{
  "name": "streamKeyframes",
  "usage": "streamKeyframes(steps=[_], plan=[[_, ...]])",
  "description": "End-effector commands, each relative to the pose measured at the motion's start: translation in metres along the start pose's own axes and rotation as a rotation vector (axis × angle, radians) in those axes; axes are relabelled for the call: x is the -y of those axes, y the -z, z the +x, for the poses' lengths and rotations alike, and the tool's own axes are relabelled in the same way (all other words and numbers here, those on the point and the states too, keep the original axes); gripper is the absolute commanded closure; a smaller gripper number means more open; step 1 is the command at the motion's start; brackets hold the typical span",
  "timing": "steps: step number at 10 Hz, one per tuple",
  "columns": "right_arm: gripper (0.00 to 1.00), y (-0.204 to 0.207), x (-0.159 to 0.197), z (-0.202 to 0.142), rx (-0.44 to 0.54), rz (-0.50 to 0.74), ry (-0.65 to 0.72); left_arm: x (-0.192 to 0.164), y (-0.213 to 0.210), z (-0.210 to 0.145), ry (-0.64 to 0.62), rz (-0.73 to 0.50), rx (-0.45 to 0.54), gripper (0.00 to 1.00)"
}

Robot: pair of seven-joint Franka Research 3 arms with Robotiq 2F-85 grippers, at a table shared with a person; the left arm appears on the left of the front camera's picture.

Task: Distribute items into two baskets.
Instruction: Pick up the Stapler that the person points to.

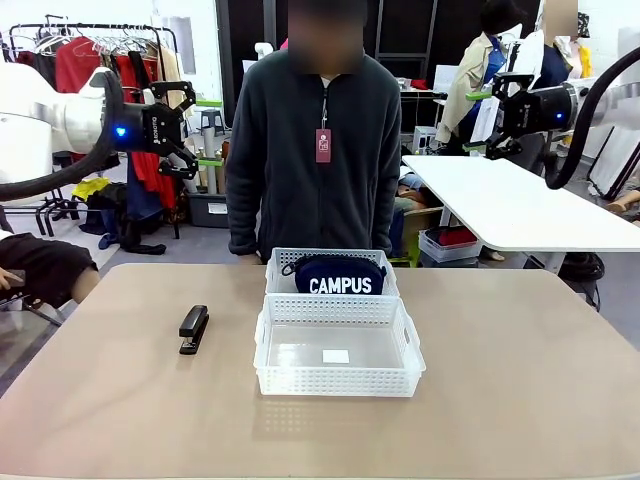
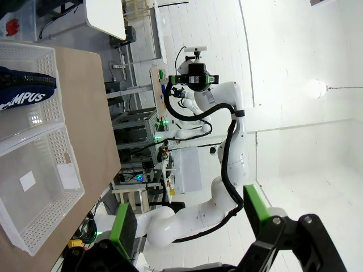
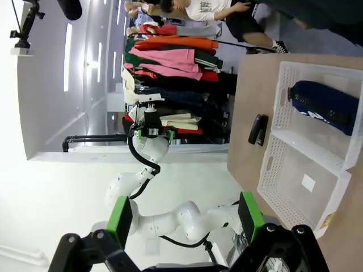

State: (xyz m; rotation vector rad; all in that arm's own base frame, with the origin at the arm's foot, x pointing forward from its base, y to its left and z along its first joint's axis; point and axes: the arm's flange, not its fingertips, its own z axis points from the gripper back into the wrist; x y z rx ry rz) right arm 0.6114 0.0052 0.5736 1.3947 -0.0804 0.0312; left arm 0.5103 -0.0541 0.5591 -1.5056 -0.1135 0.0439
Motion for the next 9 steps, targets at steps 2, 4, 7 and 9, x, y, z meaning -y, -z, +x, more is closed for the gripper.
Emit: streamKeyframes(steps=[2,4,7,9], plan=[[0.00,0.0083,0.0149,-0.0041,0.030,0.002,-0.004,0.0010,-0.0011,-0.0018,0.005,0.006,-0.001,0.00],[0.00,-0.0007,0.0074,-0.0005,0.015,-0.001,0.011,0.0010,-0.0011,-0.0018,0.005,0.006,-0.001,0.00],[0.00,-0.0007,0.0074,-0.0005,0.015,-0.001,0.011,0.0010,-0.0011,-0.0018,0.005,0.006,-0.001,0.00],[0.00,-0.0007,0.0074,-0.0005,0.015,-0.001,0.011,0.0010,-0.0011,-0.0018,0.005,0.006,-0.001,0.00]])
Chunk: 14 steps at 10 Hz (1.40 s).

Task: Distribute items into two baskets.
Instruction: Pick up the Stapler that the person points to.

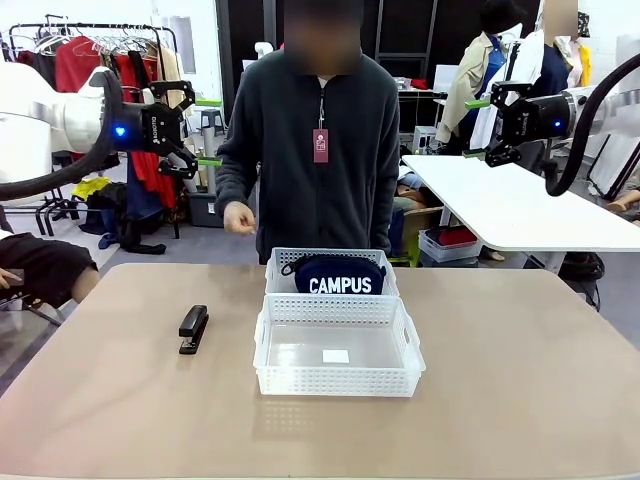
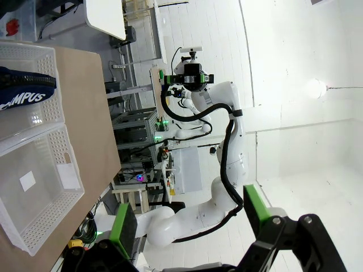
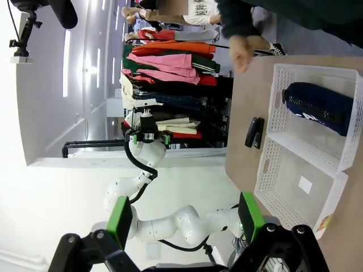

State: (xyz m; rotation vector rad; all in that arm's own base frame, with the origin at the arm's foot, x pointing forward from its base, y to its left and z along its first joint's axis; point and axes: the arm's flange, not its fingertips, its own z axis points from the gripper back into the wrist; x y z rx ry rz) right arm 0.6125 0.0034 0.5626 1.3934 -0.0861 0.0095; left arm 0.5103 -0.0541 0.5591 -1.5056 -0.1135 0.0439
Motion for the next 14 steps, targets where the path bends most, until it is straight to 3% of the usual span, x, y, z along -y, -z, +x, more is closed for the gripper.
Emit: streamKeyframes(steps=[1,14], plan=[[0.00,-0.0010,-0.0038,-0.0008,-0.002,0.001,-0.001,0.0010,-0.0011,-0.0018,0.005,0.006,-0.001,0.00],[0.00,-0.0010,-0.0038,-0.0008,-0.002,0.001,-0.001,0.0010,-0.0011,-0.0018,0.005,0.006,-0.001,0.00]])
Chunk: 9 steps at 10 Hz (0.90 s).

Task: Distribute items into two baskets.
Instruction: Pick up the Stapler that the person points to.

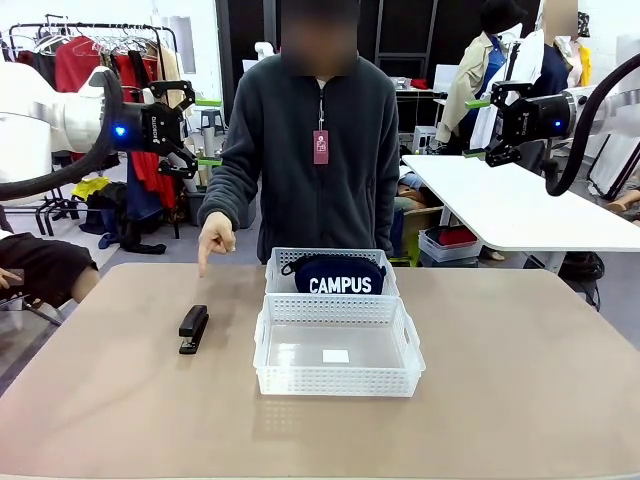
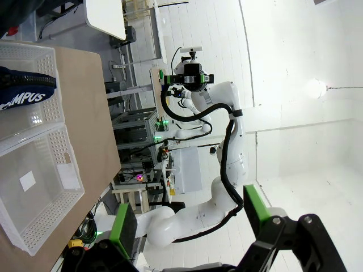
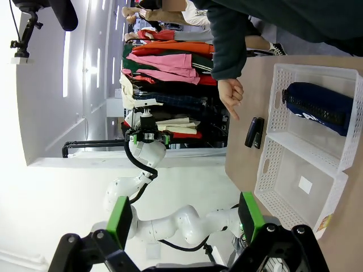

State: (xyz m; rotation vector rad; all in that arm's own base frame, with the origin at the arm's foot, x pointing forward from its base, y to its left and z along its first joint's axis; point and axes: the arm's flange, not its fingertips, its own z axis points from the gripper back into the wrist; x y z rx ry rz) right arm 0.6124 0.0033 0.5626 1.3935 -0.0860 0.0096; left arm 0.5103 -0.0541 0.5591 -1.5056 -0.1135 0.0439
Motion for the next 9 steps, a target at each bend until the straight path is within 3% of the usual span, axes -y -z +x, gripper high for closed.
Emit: streamKeyframes(steps=[1,3,9], plan=[[0.00,-0.001,-0.004,-0.001,-0.002,0.001,-0.001,0.000,0.000,0.000,0.000,0.000,0.000,0.00],[0.00,-0.001,-0.004,-0.001,-0.002,0.001,-0.001,0.010,0.000,-0.005,0.078,0.282,-0.041,0.00],[0.00,-0.001,-0.004,-0.001,-0.002,0.001,-0.001,0.013,-0.007,0.008,0.222,0.715,-0.164,0.00]])
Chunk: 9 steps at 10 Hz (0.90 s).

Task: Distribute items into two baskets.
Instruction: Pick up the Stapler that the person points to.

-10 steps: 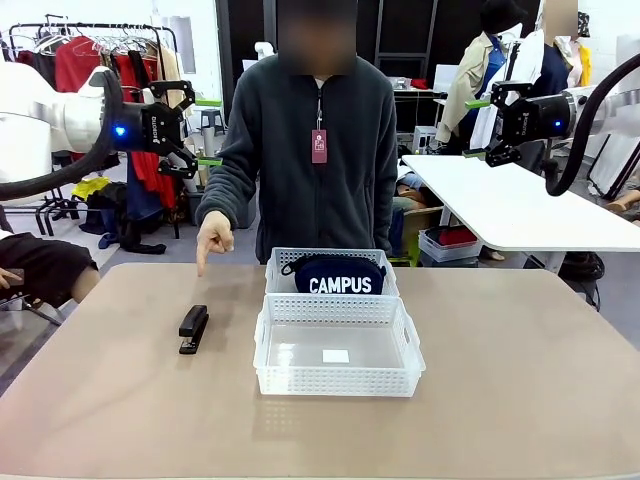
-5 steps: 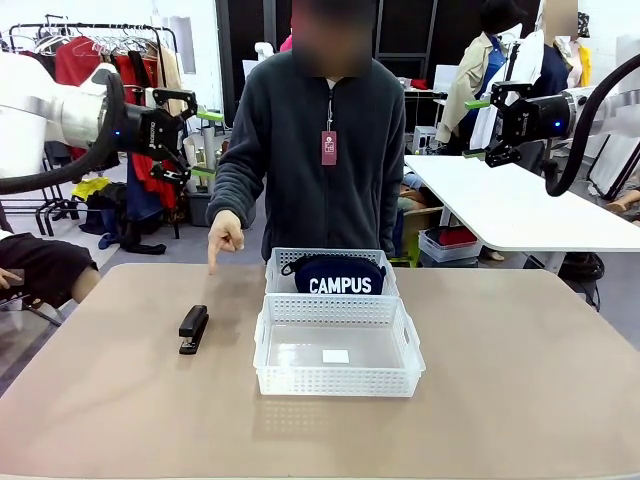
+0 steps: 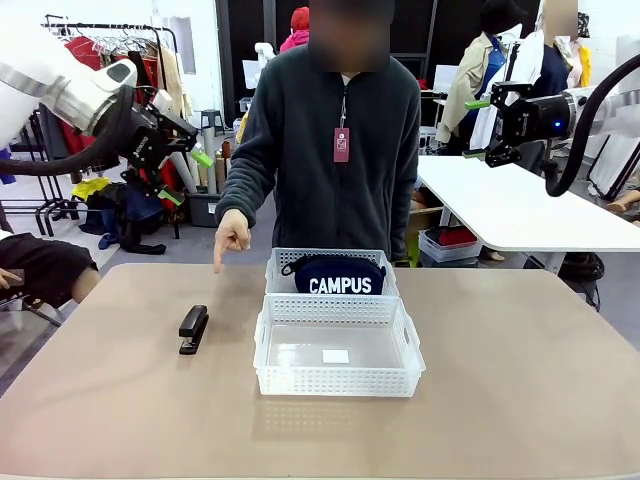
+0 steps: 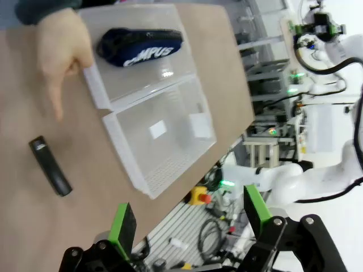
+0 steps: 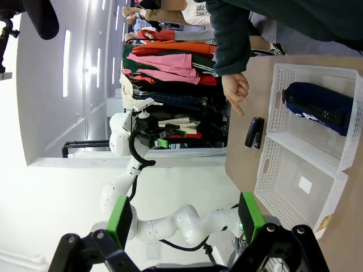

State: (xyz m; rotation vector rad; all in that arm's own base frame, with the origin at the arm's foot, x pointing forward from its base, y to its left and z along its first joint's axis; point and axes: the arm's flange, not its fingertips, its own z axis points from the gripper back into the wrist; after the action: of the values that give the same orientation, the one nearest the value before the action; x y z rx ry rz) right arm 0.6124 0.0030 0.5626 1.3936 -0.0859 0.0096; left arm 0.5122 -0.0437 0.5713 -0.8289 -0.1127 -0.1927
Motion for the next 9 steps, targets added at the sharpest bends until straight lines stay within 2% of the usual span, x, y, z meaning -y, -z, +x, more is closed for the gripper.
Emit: streamKeyframes(steps=[1,2,3,4,5,9], plan=[[0.00,-0.0006,-0.0038,-0.0008,-0.002,0.001,-0.001,-0.0028,-0.0015,0.0066,0.029,0.163,0.010,0.00],[0.00,-0.0006,-0.0038,-0.0008,-0.002,0.001,-0.001,-0.0008,0.0044,0.0062,0.039,0.236,0.025,0.00],[0.00,-0.0006,-0.0038,-0.0008,-0.002,0.001,-0.001,-0.0019,0.0027,0.0062,0.031,0.221,0.016,0.00],[0.00,-0.0006,-0.0038,-0.0008,-0.002,0.001,-0.001,-0.0022,0.0044,0.0097,0.023,0.166,0.056,0.00],[0.00,-0.0006,-0.0038,-0.0008,-0.002,0.001,-0.001,-0.0056,-0.0009,0.0065,0.054,0.195,0.008,0.00],[0.00,-0.0006,-0.0038,-0.0008,-0.002,0.001,-0.001,-0.0050,0.0013,0.0079,0.053,0.198,0.015,0.00]])
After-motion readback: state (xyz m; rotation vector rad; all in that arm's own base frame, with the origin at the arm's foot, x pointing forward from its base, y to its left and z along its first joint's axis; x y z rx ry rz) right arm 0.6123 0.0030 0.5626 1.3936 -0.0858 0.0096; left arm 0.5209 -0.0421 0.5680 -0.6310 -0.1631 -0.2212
